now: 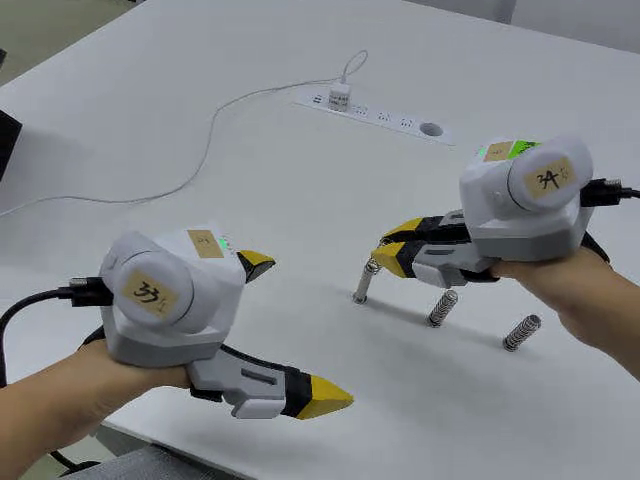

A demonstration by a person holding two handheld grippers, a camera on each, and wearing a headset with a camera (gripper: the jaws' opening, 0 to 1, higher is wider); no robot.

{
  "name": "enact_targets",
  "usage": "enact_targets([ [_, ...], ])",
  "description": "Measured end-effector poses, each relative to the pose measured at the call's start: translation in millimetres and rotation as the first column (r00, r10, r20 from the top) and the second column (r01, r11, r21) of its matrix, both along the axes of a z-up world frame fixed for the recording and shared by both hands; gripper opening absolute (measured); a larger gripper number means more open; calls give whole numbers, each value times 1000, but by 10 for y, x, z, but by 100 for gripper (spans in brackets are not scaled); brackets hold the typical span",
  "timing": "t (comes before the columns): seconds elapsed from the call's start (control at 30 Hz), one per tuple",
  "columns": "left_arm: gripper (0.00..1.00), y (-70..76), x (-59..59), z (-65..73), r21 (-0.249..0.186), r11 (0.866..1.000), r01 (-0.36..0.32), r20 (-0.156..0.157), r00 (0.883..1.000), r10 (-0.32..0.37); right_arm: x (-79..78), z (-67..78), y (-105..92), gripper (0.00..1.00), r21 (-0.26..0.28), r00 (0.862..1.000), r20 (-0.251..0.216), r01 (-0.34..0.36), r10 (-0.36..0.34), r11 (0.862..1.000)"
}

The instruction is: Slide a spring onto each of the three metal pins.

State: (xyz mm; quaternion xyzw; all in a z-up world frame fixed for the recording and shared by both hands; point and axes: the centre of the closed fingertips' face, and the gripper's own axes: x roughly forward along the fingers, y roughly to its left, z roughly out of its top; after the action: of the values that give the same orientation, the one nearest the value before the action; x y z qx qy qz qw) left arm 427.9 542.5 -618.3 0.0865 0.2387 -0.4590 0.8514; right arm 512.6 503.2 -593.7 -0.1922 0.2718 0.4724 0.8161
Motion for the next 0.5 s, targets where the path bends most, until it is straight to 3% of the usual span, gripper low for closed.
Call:
enact_targets([
  [0.5, 100, 94, 29, -17, -14, 999, -46, -15, 999, 46, -10, -196, 37, 11, -53, 999, -16, -29, 28, 998],
])
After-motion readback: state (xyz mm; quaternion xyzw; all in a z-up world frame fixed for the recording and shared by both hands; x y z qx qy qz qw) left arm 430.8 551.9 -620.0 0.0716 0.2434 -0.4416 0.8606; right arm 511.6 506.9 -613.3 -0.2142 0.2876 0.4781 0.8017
